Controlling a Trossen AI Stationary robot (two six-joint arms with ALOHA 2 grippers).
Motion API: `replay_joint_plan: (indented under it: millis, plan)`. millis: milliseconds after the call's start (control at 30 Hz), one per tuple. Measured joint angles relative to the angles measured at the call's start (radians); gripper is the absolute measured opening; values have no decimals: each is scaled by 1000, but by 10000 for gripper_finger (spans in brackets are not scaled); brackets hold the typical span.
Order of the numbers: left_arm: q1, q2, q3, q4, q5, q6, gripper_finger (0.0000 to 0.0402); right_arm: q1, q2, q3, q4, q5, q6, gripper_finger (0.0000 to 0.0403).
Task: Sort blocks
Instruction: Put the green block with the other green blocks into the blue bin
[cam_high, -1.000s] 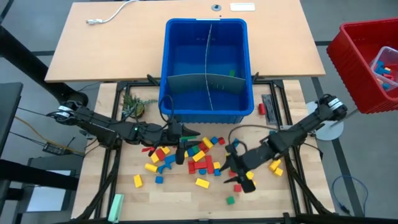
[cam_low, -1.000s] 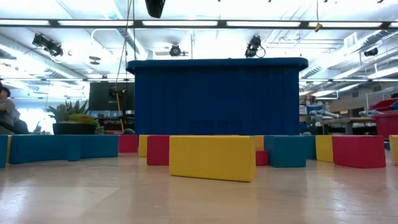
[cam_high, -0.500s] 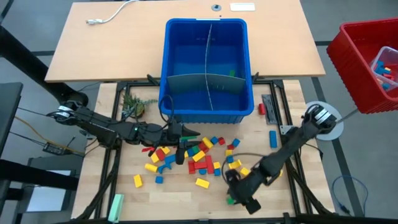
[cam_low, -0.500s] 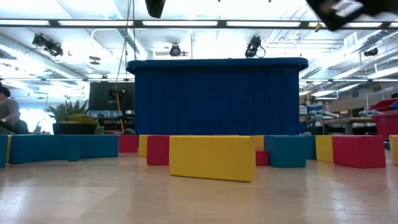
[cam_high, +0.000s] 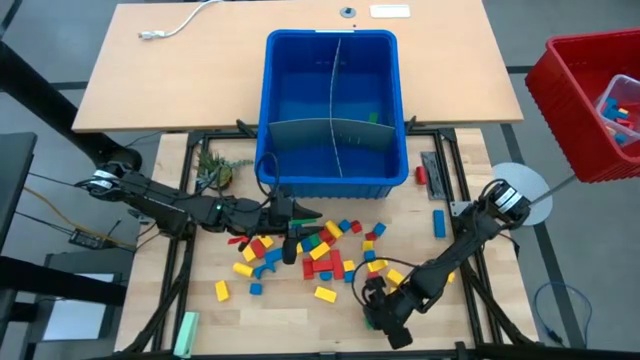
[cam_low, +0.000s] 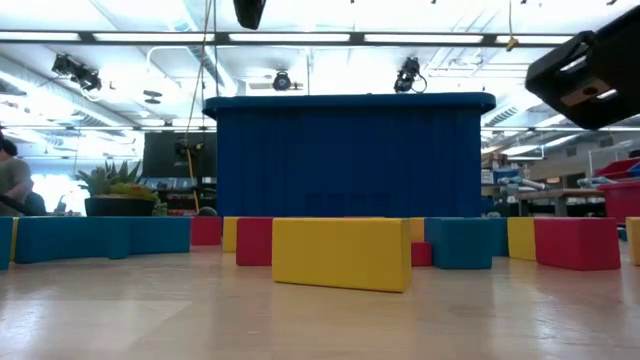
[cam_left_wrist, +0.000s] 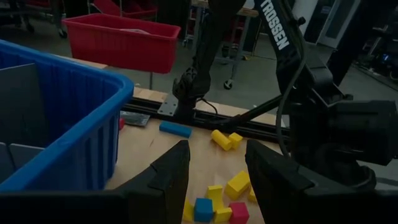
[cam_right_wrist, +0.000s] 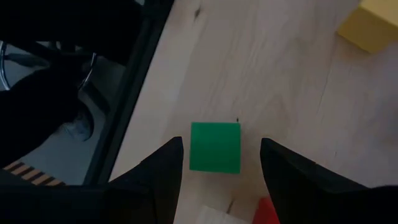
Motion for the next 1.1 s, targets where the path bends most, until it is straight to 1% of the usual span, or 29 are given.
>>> replay_joint_plan:
  millis: [100,300,533,600,700,933,1100]
  plan:
    - [2,0,0,0,-2,0,166,8,0,0,1,7,2,200]
    - [2,0,0,3,-24,0,166,18,3,0,1,54,-16,199]
    - [2,0,0,4,-31,1,166,35,93,0,54,54,-15,199]
    - [2,0,0,3,-31,1,166,41,117,0,63,73,4,198]
    - [2,0,0,3,-31,1,166,40,125,1,78,78,16,193]
    - [2,0,0,3,-39,3,166,40,124,1,92,96,-30,164]
    - [2,0,0,3,-39,3,166,40,123,1,91,95,-32,124]
